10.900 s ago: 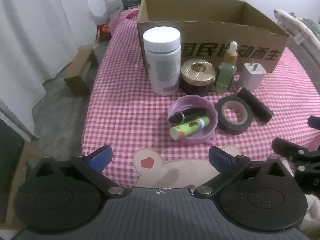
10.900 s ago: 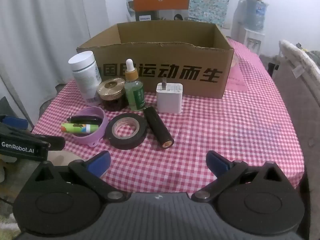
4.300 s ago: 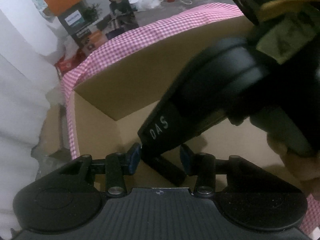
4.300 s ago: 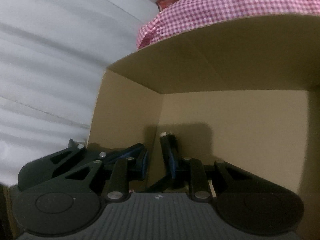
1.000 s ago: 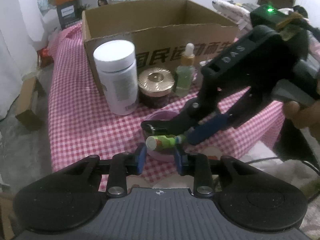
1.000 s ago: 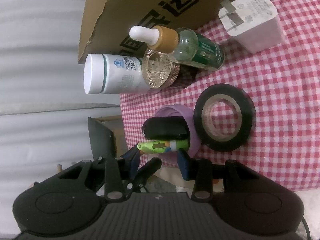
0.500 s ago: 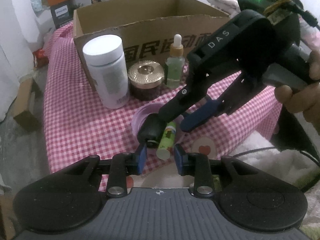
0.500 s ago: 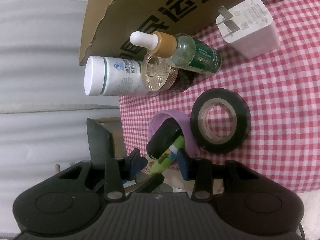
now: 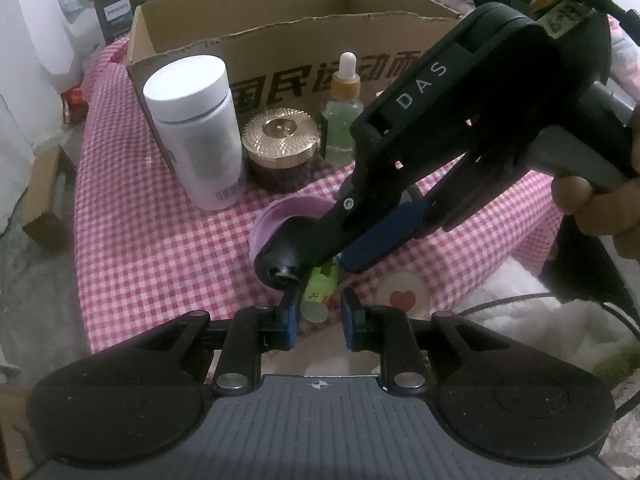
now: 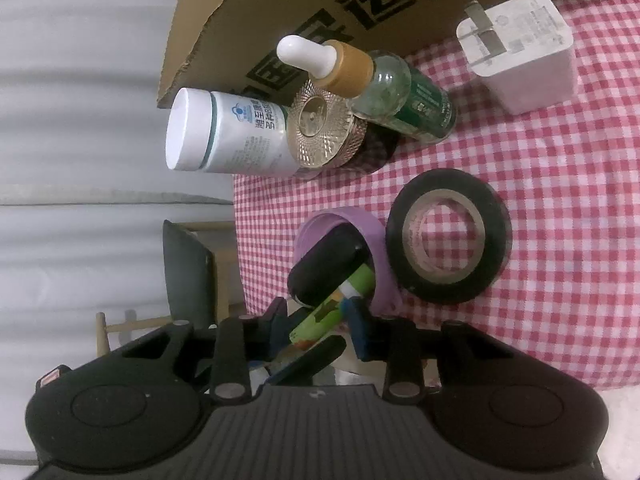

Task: Organize rigid objects
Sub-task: 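Lift the green tube out of the purple bowl with the right gripper, then carry the green tube into the cardboard box and open the right gripper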

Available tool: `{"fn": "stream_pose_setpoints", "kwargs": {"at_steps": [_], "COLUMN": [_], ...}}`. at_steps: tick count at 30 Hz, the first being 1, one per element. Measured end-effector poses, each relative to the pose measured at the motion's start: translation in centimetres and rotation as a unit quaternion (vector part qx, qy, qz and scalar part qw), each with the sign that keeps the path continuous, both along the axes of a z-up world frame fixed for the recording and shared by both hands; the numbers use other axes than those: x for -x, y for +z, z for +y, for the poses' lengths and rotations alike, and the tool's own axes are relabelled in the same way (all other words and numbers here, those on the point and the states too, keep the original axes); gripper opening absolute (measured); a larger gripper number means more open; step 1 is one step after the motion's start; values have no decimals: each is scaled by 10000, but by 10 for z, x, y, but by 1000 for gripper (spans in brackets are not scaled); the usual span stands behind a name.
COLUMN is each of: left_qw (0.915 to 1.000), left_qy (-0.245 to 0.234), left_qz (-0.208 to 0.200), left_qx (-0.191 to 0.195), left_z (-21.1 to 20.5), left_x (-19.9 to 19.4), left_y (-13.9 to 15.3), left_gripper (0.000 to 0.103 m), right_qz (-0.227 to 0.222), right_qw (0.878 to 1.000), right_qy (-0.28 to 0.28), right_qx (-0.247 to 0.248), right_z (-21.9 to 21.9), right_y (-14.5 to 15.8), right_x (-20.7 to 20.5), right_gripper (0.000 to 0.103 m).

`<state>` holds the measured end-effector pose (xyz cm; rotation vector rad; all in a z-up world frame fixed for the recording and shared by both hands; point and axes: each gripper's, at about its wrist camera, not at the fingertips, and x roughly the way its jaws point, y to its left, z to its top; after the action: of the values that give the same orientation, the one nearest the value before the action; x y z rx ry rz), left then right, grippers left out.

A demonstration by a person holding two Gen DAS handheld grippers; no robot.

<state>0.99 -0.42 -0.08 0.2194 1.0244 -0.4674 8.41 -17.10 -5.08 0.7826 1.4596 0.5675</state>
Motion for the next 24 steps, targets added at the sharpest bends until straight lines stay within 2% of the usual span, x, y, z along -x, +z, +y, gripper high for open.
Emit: {"fn": "stream_pose_setpoints", "kwargs": {"at_steps": [7,14,20,24], "left_qw": [10000,9995,9983,9950], "left_qy": [34,15,42,30], "left_qz": [-28,-308,-587,-998], "left_qx": [51,-32,-43,-67], "left_z": [1,-4,-3,-3], "left_x": [4,16,26,33], "left_y": [3,11,31,55], "left_gripper": [15,14,14,14], "right_qz": [97,302,-105,-542], "right_qw": [9999,9989,9984,9967], "right_qy": [38,-168,-251,-188], "right_qx": [-66,-329,-486,-569], "right_z": [-3,-6,-11,-11], "right_y": [-7,-16,0,27], "right_x": [4,13,23,24], "right_gripper": [30,30,23,23]}}
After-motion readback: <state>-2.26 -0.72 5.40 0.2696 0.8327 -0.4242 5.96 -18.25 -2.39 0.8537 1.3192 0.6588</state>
